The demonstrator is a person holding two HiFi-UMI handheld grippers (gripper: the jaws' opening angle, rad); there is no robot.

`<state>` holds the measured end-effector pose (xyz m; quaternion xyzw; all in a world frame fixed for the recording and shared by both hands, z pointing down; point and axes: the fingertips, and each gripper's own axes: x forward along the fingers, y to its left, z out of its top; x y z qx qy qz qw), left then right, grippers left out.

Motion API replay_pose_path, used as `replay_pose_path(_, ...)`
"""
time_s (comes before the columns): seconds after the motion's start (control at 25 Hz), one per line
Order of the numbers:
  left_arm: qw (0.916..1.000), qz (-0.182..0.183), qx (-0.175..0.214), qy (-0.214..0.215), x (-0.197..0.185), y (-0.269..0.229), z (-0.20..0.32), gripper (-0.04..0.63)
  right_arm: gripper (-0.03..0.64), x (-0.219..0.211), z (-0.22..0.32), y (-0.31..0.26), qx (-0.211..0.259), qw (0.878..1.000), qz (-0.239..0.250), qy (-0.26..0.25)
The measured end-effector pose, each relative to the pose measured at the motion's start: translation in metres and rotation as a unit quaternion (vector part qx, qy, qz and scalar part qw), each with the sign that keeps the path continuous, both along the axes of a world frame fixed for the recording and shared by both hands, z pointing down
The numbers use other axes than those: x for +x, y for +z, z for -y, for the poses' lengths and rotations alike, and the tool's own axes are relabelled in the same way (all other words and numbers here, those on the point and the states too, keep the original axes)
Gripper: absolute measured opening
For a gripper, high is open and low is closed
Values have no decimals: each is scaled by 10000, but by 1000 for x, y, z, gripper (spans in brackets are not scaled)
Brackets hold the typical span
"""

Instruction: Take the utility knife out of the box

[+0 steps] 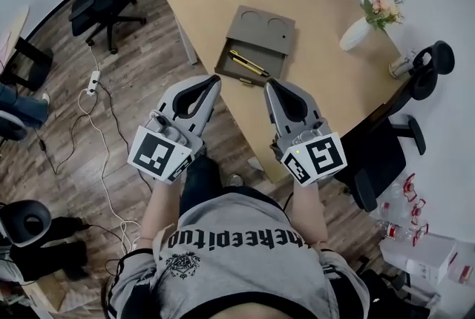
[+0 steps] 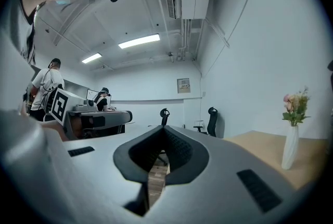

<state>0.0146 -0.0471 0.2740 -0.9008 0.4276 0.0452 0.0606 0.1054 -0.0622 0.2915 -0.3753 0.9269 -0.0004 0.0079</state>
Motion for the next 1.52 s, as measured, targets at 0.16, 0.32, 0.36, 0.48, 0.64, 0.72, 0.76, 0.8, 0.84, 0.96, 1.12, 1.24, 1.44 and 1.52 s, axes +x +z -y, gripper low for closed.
replay_pose_path(0.16,9997,15,6,231,0,-1,23,17,6,0,19,-1,0,9998,28,215)
replay_pose_path(0.32,9986,9,-11,527,0,-1,50,17,6,-1,41,-2,10,9987,23,504)
replay_pose_path(0.36,9981,18,-17,620,-1,-1,56,17,6,-2,46,-2,8,9982,35,597)
replay_pose_path(0.48,9961,32,-25,883,-4,-3,77,17,6,-5,62,-3,-12,9963,47,855)
replay_pose_path(0.64,9922,30,-41,1242,-8,-3,104,17,6,-9,81,-1,-39,9926,45,1215)
replay_pose_path(0.72,9896,31,-58,1436,-9,-1,115,17,6,-11,89,0,-51,9901,25,1401)
replay_pose_path(0.76,9882,30,-62,1531,-10,-1,120,17,6,-12,92,1,-56,9888,18,1492)
replay_pose_path(0.8,9867,31,-63,1625,-9,-1,125,17,6,-13,95,1,-61,9874,16,1579)
replay_pose_path(0.84,9851,35,-61,1717,-9,0,129,17,6,-13,98,1,-64,9860,18,1664)
replay_pose_path(0.96,9802,47,-73,1979,-8,0,141,17,6,-14,106,1,-73,9814,29,1916)
replay_pose_path(1.12,9735,29,-95,2286,-16,3,151,17,6,-23,112,3,-76,9749,29,2225)
replay_pose_path(1.24,9688,27,-112,2476,-24,8,158,17,6,-31,115,7,-87,9703,29,2416)
replay_pose_path(1.44,9623,22,-109,2719,-31,10,166,17,6,-40,118,11,-106,9637,22,2669)
replay_pose_path(1.52,9598,21,-103,2805,-34,11,168,17,6,-42,119,11,-105,9610,28,2765)
